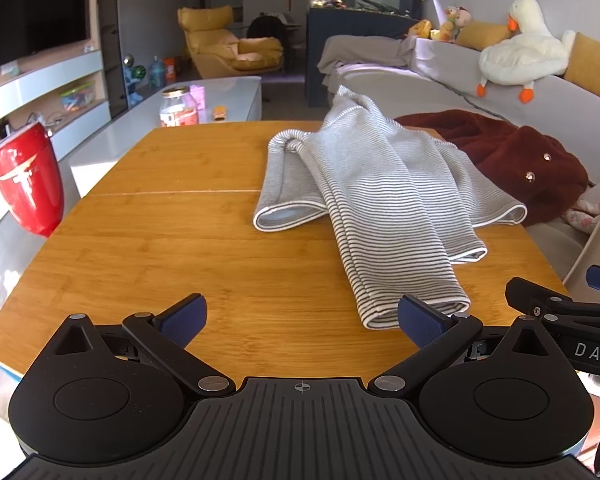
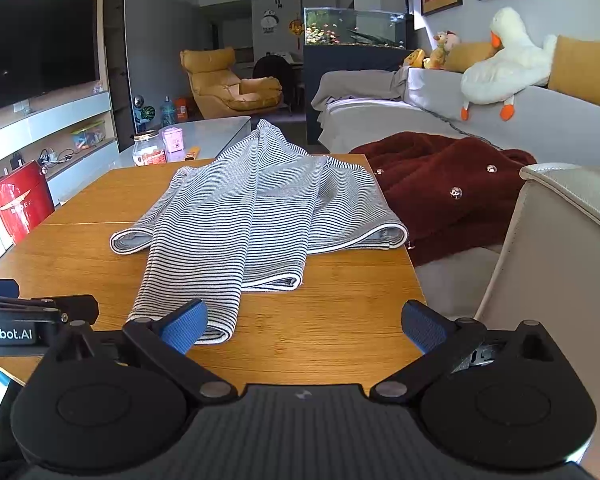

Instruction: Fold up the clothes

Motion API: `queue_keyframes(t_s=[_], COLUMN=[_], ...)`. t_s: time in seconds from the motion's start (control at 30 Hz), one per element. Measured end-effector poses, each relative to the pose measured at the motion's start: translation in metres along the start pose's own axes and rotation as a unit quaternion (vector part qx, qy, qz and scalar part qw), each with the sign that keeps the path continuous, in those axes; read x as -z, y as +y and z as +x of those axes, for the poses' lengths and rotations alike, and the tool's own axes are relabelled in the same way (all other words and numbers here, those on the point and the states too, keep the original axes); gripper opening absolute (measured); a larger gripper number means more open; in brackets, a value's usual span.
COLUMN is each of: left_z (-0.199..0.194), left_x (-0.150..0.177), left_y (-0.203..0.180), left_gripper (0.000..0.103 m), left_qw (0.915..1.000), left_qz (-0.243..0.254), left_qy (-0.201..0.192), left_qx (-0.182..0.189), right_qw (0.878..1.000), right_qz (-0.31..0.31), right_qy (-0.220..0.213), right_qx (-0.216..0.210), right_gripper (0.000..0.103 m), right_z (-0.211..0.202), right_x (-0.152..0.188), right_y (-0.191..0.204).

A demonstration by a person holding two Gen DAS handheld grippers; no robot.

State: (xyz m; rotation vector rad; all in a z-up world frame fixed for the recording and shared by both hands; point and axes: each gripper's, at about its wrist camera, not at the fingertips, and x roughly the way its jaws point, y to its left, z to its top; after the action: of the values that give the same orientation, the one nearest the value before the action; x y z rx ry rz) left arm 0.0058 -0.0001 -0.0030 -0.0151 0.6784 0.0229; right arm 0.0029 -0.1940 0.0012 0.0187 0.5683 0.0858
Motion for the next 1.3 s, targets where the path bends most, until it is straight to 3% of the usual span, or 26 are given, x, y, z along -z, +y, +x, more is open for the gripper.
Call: queue_keyframes(t_s=[0.57, 0.87, 1.07, 1.2, 1.3], left_z=[0.024, 0.078, 0.126, 0.179, 0.216], left_x=[-0.013, -0.075, -0.127, -0.152, -0.158], left_y=[0.003, 0.021, 0.033, 0.038, 0.039], left_gripper=[0.103, 0.103, 0.103, 0.103, 0.103], left_qw=[0.9999, 0.9924, 0.9800, 0.9660, 0.9585], left_qz=[0.002, -0.030, -0.047, -0.083, -0.101], left_qy=[0.014, 0.015, -0.016, 0.021, 0.060], left_qx=[0.006, 0.119, 0.192, 0.244, 0.260], right_qw=[1.000, 1.000, 0.994, 0.984, 0.981], right_qz=[-0.009, -0.007, 0.103, 0.161, 0.172], right_qy=[0.014, 0.013, 0.010, -0.022, -0.034], right_qx=[0.004, 0.012, -0.038, -0.068, -0.084], right_gripper=[0.103, 0.103, 0.103, 0.103, 0.103], right_z=[0.021, 0.059, 0.103, 0.137, 0.172], right_x=[-0.005, -0.031, -0.071, -0.102, -0.122], right_y=[-0.007, -0.020, -0.043, -0.053, -0.053])
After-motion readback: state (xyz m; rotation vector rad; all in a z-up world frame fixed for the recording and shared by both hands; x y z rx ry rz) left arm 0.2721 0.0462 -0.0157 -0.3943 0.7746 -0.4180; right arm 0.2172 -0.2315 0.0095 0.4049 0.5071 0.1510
